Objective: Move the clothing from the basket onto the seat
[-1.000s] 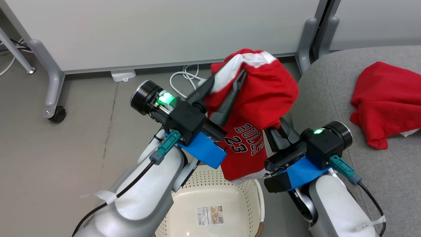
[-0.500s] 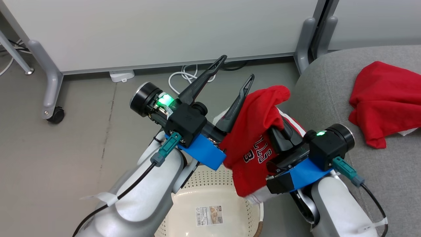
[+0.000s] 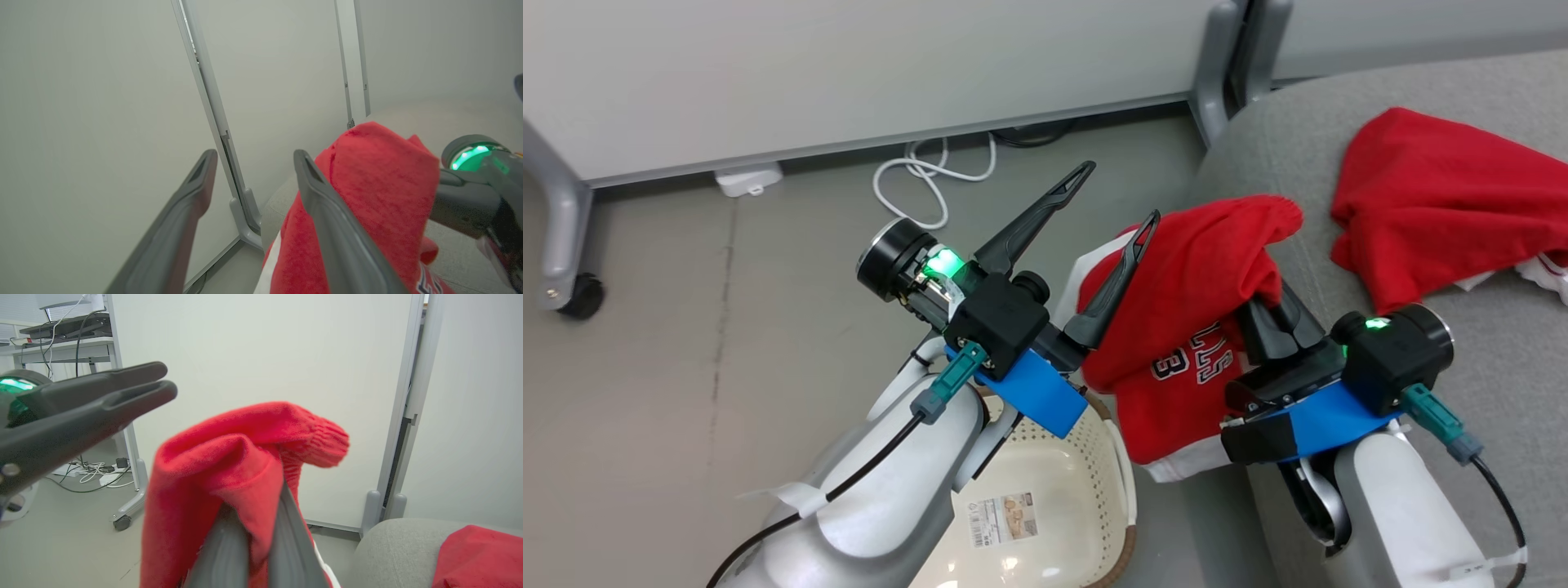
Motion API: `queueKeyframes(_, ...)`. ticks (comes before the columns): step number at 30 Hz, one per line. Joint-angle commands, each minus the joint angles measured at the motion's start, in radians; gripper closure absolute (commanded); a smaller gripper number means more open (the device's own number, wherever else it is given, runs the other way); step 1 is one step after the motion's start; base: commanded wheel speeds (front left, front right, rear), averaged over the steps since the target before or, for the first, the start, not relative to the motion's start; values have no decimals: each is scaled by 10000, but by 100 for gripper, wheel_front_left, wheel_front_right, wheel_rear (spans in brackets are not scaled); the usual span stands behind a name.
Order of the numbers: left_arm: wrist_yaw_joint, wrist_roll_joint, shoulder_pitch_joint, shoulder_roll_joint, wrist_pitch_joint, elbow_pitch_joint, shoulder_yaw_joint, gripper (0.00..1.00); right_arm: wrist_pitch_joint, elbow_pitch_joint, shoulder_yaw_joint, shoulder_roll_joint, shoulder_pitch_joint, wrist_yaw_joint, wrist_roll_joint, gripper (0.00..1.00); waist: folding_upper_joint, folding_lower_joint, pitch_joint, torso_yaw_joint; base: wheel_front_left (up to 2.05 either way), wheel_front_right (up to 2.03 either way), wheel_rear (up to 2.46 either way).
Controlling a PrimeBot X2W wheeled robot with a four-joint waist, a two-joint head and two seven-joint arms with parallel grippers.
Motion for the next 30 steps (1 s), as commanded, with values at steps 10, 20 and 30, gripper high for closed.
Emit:
queueKeyframes(10, -157, 80, -324, 21, -17, 201, -258, 0, -4, -577, -969, -34, 178, 1, -122, 100, 0, 0, 666, -1075, 0, 0, 0)
queueKeyframes(20, -232, 134, -554, 49, -12, 357, -527, 0, -5, -1067, -1945, -24, 402, 1, -152, 100, 0, 0, 1028, -2076, 0, 0, 0)
queueKeyframes(30, -258, 106, -714, 60, -2, 519, -736, 0, -4, -1381, -2799, -8, 729, 1, -162, 100, 0, 0, 1127, -2713, 0, 0, 0)
